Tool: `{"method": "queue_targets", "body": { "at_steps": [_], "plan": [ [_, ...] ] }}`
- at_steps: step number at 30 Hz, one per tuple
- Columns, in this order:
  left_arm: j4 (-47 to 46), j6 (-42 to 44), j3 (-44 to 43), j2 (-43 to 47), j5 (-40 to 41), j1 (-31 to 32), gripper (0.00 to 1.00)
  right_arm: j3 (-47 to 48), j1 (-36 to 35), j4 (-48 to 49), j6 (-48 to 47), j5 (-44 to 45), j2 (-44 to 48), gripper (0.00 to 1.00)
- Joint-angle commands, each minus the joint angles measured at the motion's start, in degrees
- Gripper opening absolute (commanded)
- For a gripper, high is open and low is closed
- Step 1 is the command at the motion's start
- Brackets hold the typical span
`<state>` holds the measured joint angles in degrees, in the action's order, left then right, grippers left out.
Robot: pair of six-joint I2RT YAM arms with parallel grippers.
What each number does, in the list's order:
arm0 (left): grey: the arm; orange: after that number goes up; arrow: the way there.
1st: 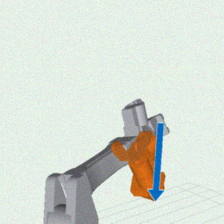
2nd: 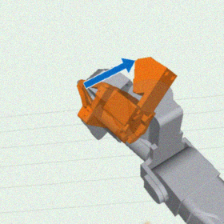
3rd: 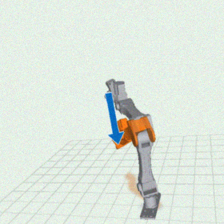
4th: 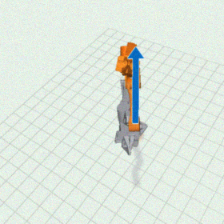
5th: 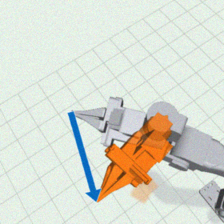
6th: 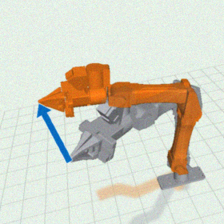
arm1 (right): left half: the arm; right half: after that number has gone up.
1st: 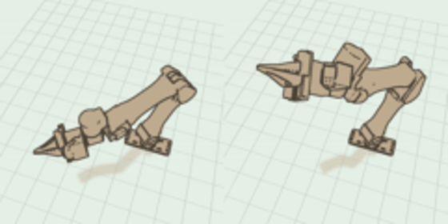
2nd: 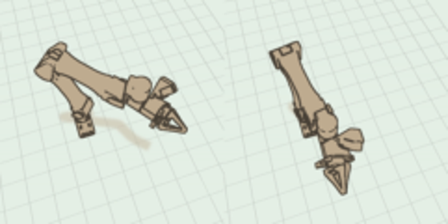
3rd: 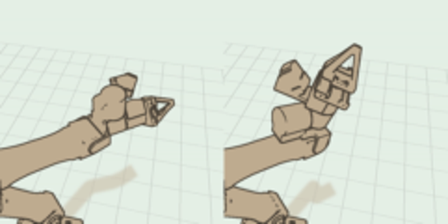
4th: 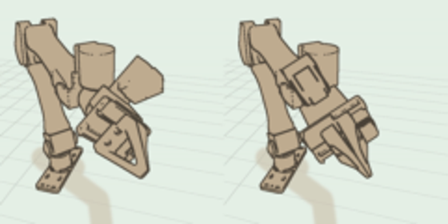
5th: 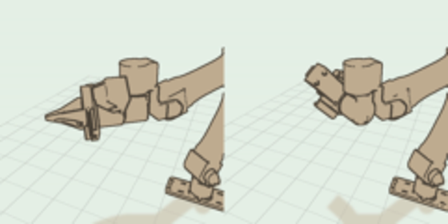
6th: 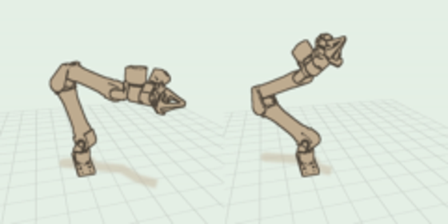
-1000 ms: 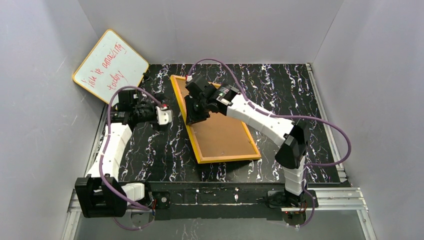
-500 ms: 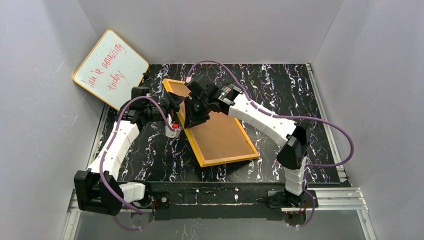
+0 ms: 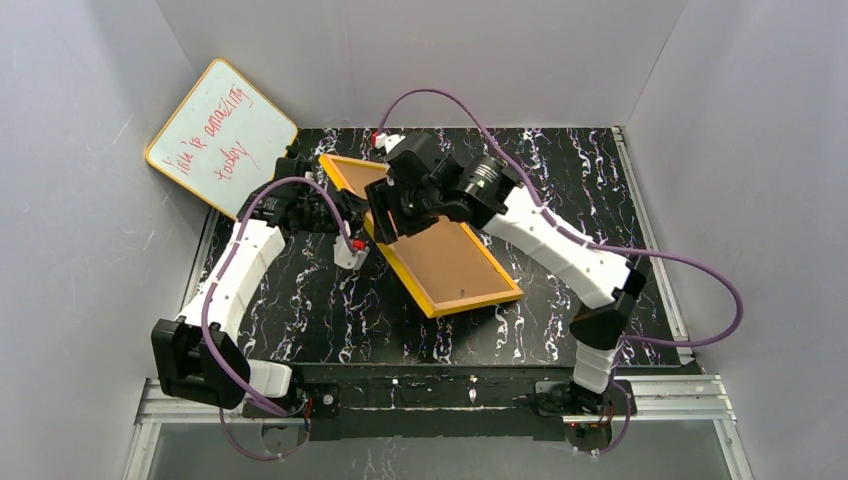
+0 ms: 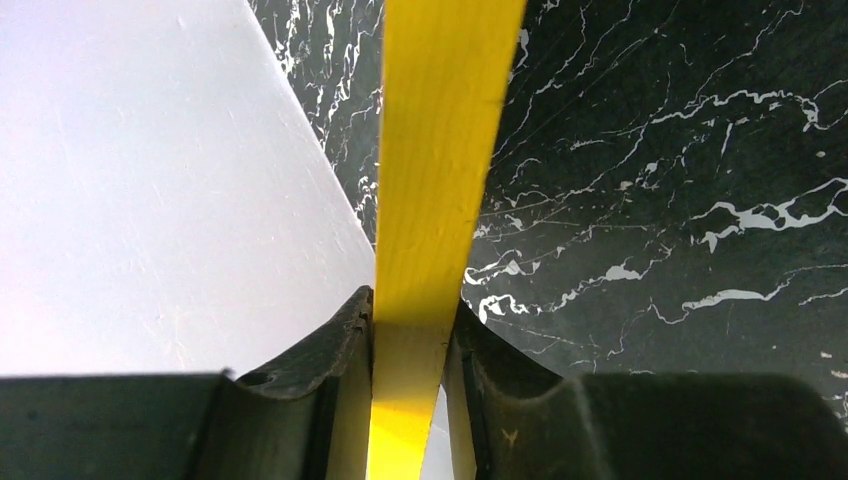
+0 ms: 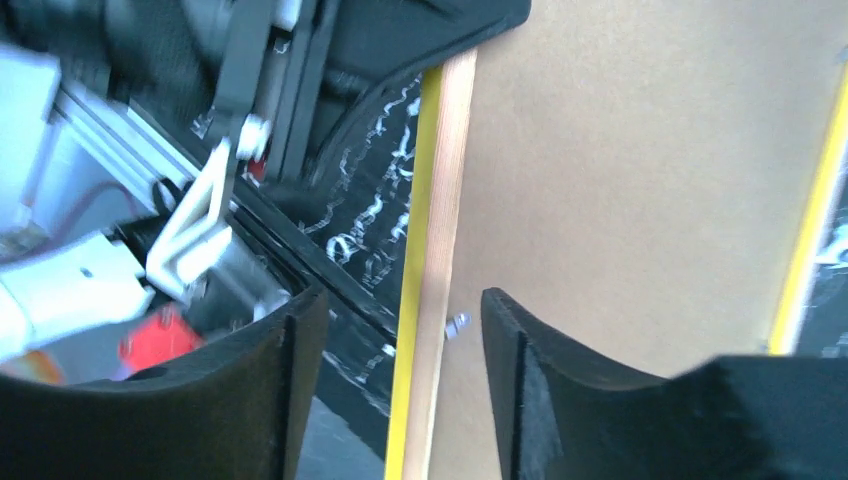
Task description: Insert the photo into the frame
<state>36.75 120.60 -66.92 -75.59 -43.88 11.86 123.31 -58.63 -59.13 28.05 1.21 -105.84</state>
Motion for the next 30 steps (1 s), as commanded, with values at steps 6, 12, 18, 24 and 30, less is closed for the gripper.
{"method": "queue_targets", "body": {
  "at_steps": [6, 12, 18, 24, 30],
  "plan": [
    [5.7, 4.5, -5.3, 0.8, -4.4, 0.2, 0.06, 4.9, -11.0, -11.1, -21.1, 17.1, 1.7, 0.74],
    [5.8, 3.4, -5.8, 1.0, -4.9, 0.3, 0.04, 2.2, -12.7, -12.0, -21.7, 24.8, 1.1, 0.73],
    [5.4, 2.0, -5.5, 1.7, -6.5, 0.3, 0.04, -1.9, -12.7, -11.0, -21.5, 23.2, 1.0, 0.71],
    [5.2, 0.4, -5.5, 2.1, -6.3, 0.2, 0.03, -6.9, -12.8, -6.5, -20.0, 21.3, 1.8, 0.70],
    [4.7, -1.3, -6.0, 2.6, -6.5, 0.3, 0.03, -7.8, -12.8, -5.0, -19.9, 25.4, -1.3, 0.61]
  ]
}}
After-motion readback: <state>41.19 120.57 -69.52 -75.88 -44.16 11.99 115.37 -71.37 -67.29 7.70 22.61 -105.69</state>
